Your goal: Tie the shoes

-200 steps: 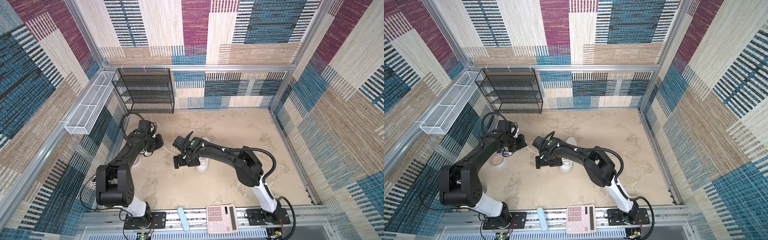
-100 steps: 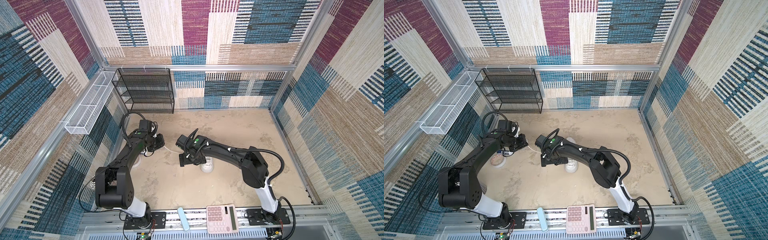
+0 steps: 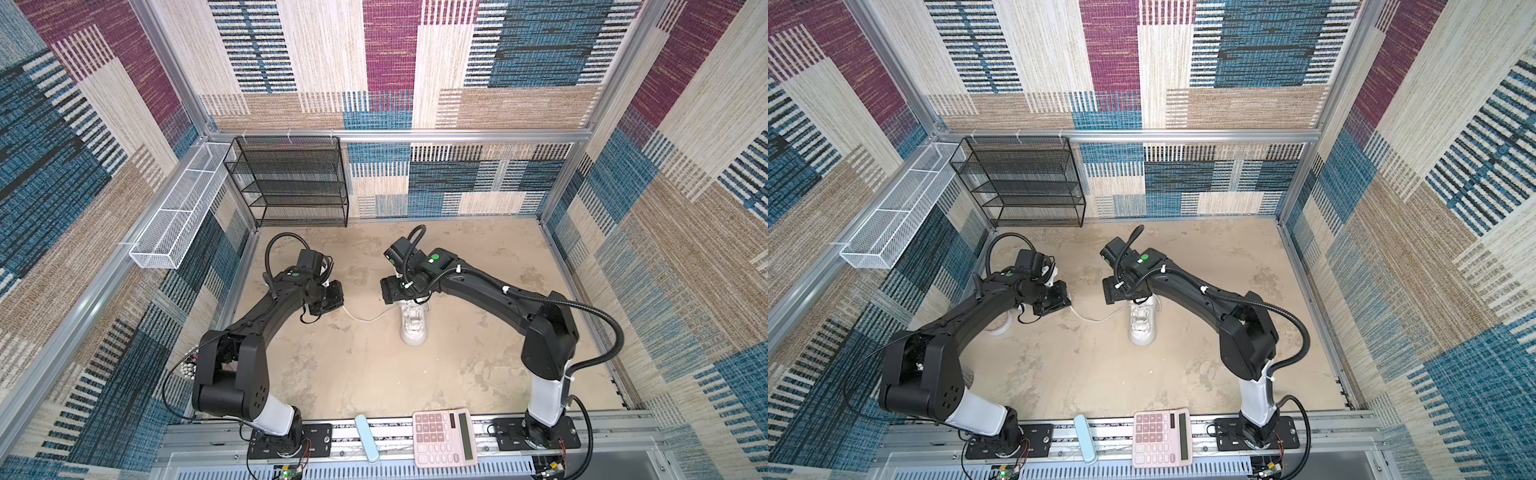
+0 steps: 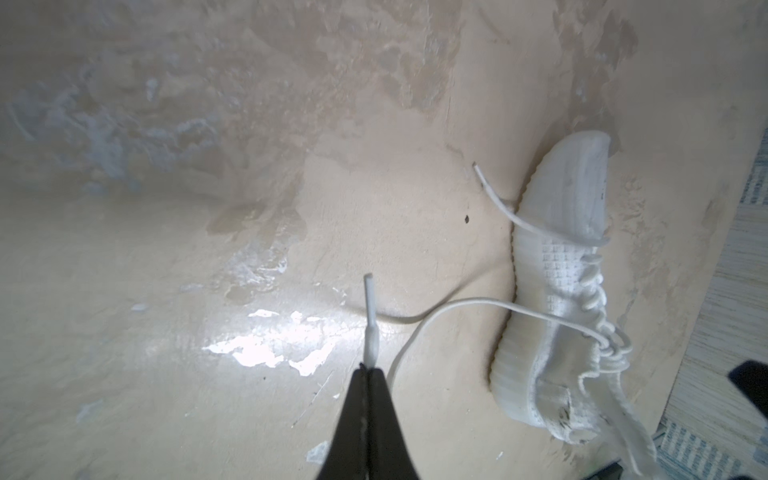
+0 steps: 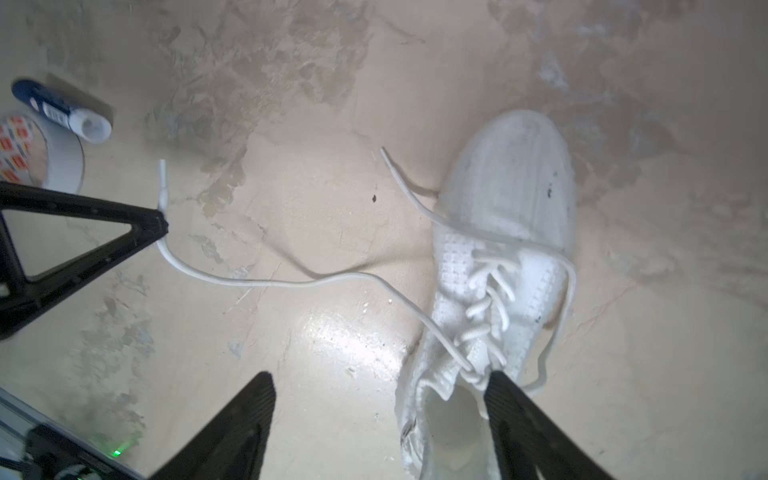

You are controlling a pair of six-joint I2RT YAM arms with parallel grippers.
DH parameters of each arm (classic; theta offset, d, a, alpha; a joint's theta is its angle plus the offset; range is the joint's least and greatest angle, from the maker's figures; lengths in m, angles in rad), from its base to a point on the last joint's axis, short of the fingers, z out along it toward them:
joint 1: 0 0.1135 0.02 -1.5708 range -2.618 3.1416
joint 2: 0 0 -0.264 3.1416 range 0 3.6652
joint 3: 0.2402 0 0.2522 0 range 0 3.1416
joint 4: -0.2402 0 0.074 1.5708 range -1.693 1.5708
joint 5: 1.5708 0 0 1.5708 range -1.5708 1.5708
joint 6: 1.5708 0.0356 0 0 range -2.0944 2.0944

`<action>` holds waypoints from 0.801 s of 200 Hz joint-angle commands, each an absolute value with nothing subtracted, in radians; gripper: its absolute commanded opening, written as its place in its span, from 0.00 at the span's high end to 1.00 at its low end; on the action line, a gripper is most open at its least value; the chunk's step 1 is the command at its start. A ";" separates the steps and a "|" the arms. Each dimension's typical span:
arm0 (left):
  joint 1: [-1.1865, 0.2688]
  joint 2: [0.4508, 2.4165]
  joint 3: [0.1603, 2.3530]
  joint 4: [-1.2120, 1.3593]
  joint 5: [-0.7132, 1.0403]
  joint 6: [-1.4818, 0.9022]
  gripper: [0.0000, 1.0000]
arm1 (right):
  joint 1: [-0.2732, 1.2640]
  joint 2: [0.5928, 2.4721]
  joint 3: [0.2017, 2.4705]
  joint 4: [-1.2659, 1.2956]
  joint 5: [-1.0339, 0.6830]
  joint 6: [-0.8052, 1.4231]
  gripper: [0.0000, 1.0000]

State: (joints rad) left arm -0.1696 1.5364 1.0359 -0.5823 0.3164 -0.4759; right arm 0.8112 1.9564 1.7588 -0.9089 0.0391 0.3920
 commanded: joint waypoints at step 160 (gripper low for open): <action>-0.184 1.494 0.949 -0.526 0.296 -0.541 1.00 | 0.775 2.368 2.027 -0.834 0.098 -0.496 0.64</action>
State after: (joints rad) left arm -0.1837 1.4979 0.9485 -0.5385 0.2928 -0.5274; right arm 0.7784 2.3508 2.0209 -0.8474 0.1066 -0.4614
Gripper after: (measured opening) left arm 0.049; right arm 0.382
